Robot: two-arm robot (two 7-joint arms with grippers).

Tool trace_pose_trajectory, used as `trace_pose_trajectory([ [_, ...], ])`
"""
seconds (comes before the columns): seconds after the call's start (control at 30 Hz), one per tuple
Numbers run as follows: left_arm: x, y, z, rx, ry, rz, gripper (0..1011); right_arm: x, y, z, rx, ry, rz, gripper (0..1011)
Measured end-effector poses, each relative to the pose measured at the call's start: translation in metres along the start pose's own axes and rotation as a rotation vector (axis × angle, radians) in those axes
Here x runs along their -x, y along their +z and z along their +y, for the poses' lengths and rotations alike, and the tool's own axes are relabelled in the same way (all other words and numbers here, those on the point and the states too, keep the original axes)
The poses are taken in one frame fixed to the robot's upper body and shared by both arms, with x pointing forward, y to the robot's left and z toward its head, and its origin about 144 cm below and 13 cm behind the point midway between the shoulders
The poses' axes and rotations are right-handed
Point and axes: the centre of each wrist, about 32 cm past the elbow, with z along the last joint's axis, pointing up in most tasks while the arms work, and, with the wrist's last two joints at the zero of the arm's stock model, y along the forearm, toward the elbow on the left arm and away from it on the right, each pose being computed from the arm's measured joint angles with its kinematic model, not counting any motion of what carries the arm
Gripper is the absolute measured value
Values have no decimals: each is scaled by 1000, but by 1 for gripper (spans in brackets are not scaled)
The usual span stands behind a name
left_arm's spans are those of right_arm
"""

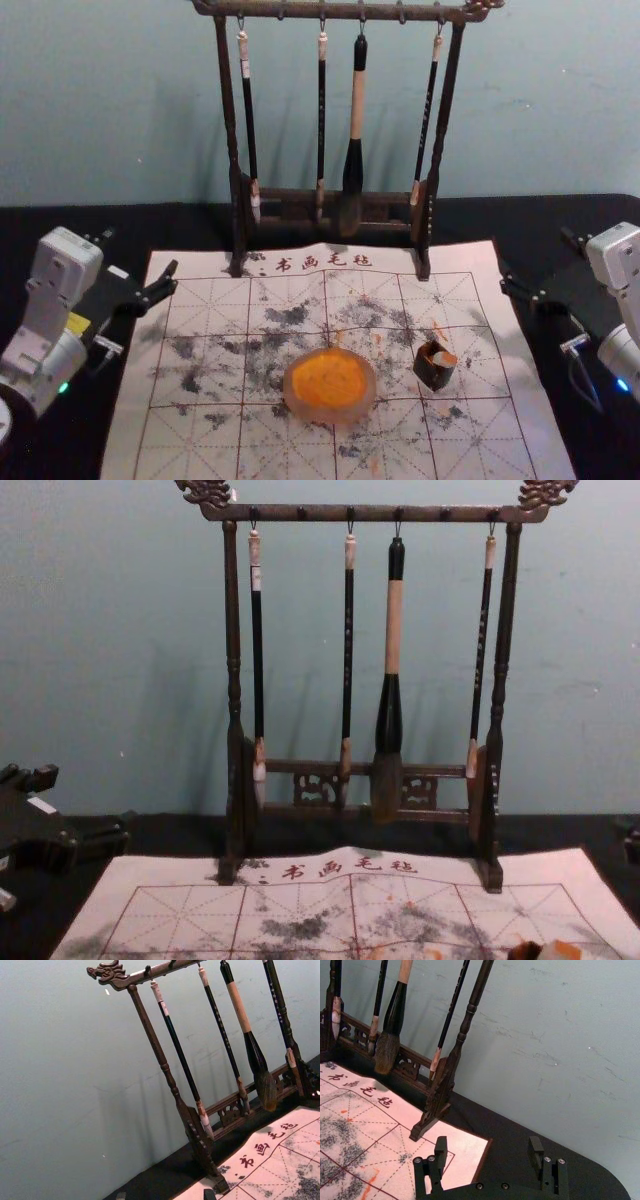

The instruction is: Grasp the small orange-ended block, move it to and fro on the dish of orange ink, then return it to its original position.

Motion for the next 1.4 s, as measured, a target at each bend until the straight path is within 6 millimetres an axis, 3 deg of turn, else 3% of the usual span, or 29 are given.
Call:
trace_pose_trajectory([
  [1.4,0,0,0,0,0,0,1001,-3,0,0,-1,1,6,1002],
])
